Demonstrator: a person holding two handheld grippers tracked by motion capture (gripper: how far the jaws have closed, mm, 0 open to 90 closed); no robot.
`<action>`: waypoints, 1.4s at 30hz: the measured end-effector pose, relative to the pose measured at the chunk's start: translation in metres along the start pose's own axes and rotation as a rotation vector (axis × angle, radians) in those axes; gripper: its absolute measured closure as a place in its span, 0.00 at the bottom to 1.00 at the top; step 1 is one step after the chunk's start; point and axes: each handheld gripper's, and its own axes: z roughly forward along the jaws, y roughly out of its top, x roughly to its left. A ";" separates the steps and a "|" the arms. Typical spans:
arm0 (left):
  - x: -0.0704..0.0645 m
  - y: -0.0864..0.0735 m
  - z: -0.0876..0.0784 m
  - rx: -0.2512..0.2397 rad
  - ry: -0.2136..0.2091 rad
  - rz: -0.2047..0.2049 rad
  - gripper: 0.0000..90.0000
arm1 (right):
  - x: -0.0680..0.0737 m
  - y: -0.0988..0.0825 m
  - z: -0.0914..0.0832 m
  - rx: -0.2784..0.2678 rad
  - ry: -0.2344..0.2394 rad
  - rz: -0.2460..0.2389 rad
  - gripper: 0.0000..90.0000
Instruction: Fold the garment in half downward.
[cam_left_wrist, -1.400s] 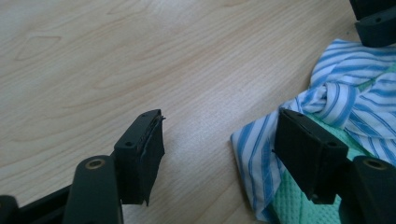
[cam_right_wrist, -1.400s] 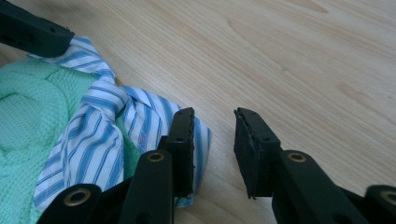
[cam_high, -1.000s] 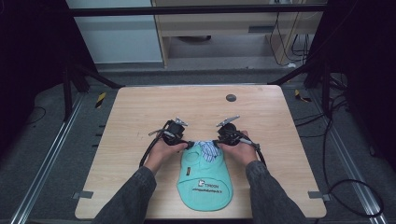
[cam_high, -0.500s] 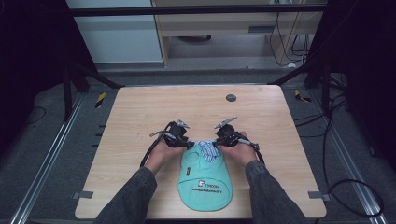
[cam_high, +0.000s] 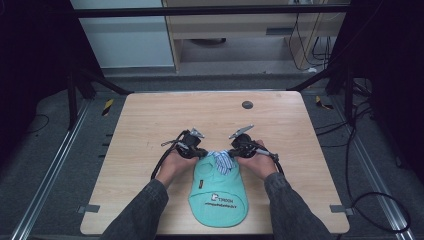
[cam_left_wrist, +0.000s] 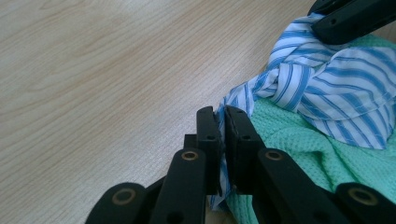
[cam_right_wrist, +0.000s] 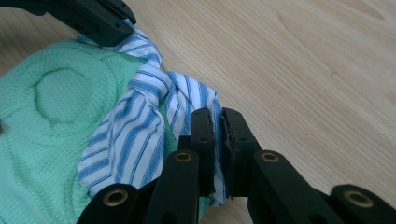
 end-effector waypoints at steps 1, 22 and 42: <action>0.000 0.001 -0.002 -0.004 0.001 0.005 0.94 | 0.001 0.001 -0.002 -0.005 0.004 -0.002 0.93; -0.006 0.020 -0.029 -0.020 0.008 0.092 0.95 | 0.004 0.013 -0.028 -0.021 -0.002 -0.091 0.94; -0.007 0.030 -0.042 -0.027 0.025 0.129 0.95 | 0.003 0.026 -0.040 -0.019 -0.007 -0.136 0.94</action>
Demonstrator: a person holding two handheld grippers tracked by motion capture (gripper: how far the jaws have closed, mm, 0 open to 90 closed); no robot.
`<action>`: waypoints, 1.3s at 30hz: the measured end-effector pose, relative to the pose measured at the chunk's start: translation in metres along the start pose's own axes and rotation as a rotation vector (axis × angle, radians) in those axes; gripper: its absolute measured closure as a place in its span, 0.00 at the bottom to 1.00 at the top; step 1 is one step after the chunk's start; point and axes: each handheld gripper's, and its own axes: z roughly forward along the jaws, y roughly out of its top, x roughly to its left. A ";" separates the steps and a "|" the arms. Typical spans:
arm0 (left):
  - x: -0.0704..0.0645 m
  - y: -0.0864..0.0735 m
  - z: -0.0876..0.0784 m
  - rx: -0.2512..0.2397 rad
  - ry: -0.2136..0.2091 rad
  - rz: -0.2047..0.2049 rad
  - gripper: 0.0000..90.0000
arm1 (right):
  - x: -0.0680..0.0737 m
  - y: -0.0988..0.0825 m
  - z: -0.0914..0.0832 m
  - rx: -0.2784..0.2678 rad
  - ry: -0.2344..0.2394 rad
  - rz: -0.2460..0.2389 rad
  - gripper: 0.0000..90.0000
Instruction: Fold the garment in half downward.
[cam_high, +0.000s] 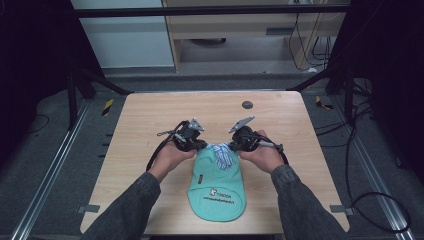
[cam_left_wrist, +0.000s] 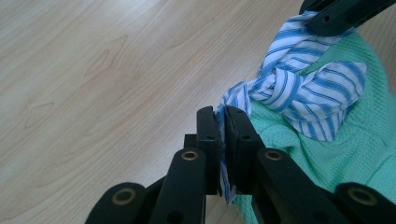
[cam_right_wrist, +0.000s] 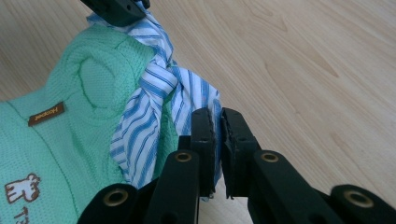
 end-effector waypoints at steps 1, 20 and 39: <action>0.000 0.000 0.000 0.000 0.000 0.000 0.95 | 0.000 0.000 0.000 0.000 0.000 0.000 0.94; -0.001 0.012 -0.008 -0.007 -0.002 0.031 0.95 | -0.006 0.009 -0.015 0.001 -0.019 -0.037 0.94; 0.003 0.027 -0.022 -0.026 0.029 0.050 0.95 | -0.011 0.024 -0.029 -0.024 -0.040 -0.044 0.94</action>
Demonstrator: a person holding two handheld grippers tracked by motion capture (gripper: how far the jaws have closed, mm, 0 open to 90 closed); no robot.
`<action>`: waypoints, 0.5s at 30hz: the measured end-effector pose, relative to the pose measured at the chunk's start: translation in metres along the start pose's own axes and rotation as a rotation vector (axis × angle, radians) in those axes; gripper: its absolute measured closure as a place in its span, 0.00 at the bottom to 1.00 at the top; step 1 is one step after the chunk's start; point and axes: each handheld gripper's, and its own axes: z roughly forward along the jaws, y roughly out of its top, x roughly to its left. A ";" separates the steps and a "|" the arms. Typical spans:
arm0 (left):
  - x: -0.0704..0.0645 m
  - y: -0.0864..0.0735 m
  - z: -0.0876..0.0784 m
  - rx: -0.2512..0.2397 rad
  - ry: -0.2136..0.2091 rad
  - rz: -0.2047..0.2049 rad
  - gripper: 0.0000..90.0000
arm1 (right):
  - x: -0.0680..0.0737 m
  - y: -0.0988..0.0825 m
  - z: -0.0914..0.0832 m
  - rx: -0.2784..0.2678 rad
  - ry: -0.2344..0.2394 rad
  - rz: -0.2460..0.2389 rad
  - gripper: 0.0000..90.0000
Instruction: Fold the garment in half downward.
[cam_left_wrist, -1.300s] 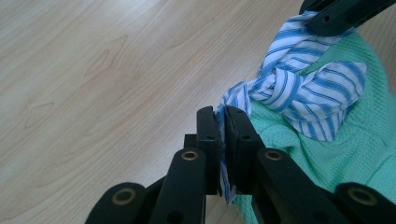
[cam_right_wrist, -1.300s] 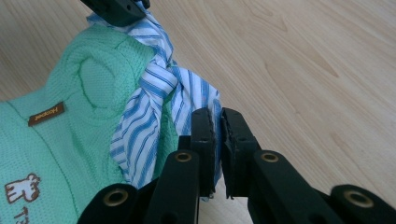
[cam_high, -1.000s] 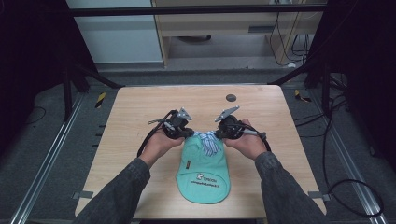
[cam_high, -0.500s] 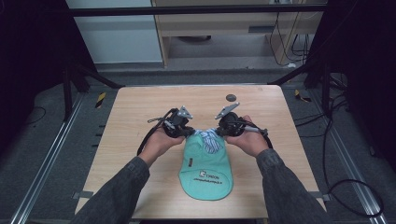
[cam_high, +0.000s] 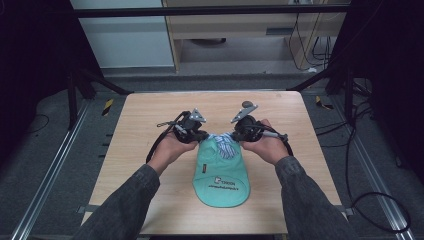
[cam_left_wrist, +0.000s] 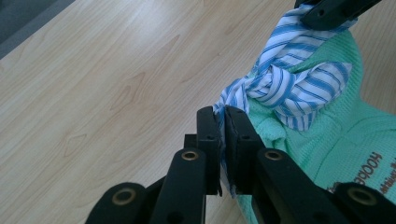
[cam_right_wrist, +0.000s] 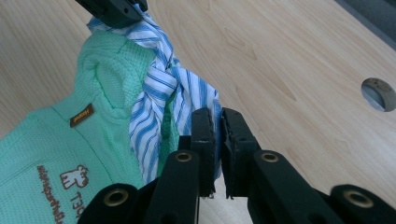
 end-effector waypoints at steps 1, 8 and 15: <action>0.001 0.001 -0.001 0.000 0.001 -0.001 0.95 | -0.001 0.001 -0.001 -0.002 -0.001 -0.002 0.94; 0.005 0.004 -0.004 -0.015 0.012 -0.004 0.95 | -0.001 0.005 -0.004 -0.014 -0.008 -0.007 0.94; 0.007 0.008 -0.006 -0.021 0.012 -0.002 0.95 | -0.002 0.007 -0.007 -0.023 -0.013 -0.007 0.94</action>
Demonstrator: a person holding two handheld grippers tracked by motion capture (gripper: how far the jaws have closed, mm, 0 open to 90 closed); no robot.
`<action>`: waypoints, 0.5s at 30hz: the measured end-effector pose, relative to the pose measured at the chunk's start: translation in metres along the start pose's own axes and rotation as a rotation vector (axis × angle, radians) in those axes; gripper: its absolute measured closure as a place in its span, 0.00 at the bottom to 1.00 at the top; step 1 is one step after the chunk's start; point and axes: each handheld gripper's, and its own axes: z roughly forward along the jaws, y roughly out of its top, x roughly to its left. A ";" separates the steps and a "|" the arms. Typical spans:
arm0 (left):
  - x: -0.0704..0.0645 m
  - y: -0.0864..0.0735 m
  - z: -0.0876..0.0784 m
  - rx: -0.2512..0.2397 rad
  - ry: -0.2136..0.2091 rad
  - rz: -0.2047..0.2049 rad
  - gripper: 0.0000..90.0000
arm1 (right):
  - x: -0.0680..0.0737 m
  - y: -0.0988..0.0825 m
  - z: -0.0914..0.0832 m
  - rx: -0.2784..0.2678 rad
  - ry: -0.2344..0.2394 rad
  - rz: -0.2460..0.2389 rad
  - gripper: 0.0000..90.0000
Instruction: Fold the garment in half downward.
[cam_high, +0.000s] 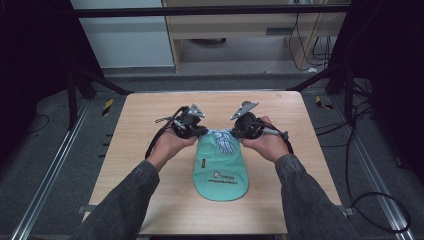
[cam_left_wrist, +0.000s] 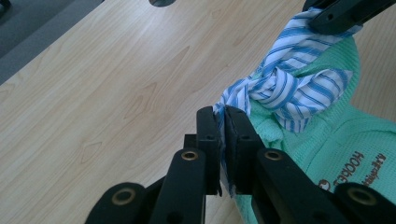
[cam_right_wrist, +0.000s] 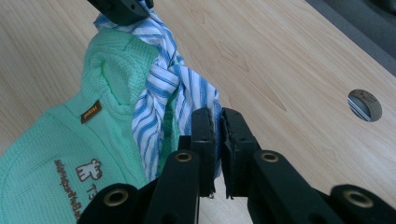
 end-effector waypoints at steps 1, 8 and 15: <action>0.001 0.001 0.000 0.004 -0.001 0.001 0.95 | -0.001 0.000 0.000 0.002 -0.002 -0.006 0.94; 0.008 0.007 -0.002 -0.011 0.003 -0.003 0.95 | -0.004 0.009 -0.002 0.003 -0.014 -0.006 0.94; 0.012 0.008 -0.004 -0.017 0.016 -0.009 0.95 | -0.004 0.016 -0.003 -0.006 -0.023 -0.019 0.94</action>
